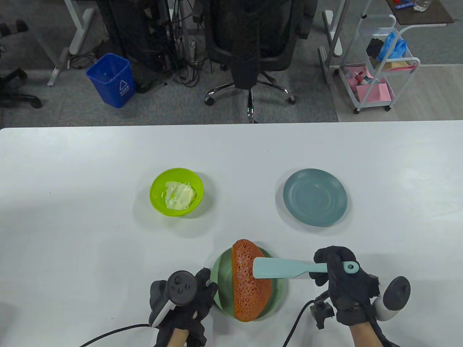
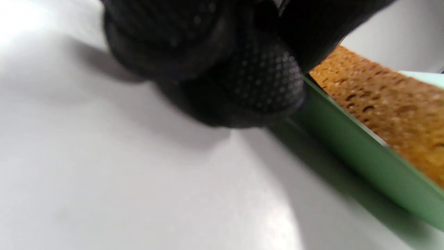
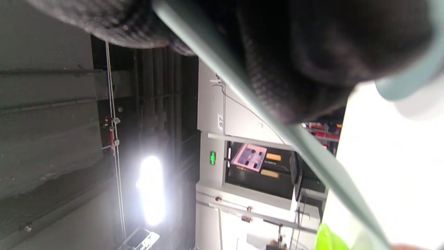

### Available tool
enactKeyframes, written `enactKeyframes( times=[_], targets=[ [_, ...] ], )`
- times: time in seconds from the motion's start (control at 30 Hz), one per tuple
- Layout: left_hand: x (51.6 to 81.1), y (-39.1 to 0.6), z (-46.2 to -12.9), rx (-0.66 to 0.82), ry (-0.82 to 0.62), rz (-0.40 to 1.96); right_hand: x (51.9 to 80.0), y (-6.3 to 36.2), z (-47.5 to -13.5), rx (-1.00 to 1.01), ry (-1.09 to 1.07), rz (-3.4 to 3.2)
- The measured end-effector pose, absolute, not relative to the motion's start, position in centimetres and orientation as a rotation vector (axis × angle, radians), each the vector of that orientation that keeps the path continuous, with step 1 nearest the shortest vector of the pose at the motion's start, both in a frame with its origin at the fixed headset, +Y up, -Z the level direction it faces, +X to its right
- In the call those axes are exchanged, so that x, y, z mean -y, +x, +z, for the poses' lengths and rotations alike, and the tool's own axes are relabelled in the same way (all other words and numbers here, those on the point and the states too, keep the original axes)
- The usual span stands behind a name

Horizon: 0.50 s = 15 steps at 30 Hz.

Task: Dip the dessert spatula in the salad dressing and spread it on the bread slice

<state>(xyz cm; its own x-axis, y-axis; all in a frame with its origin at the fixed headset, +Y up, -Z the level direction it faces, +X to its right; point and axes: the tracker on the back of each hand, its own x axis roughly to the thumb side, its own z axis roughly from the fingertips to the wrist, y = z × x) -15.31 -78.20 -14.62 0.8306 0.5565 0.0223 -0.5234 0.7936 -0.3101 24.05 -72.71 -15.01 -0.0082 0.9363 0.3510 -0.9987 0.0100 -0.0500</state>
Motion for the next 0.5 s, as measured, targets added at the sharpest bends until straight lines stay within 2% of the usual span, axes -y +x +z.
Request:
enactKeyframes(
  times=[0.2,0.5],
  targets=[
    [78.2,-15.3,-14.6,0.114,-0.300,0.582,73.3,21.6,-14.9,0.208,0.295,1.513],
    [78.3,-15.3,-14.6,0.117,-0.308,0.585,73.1,20.6,-14.3,0.245,0.274,1.585]
  ],
)
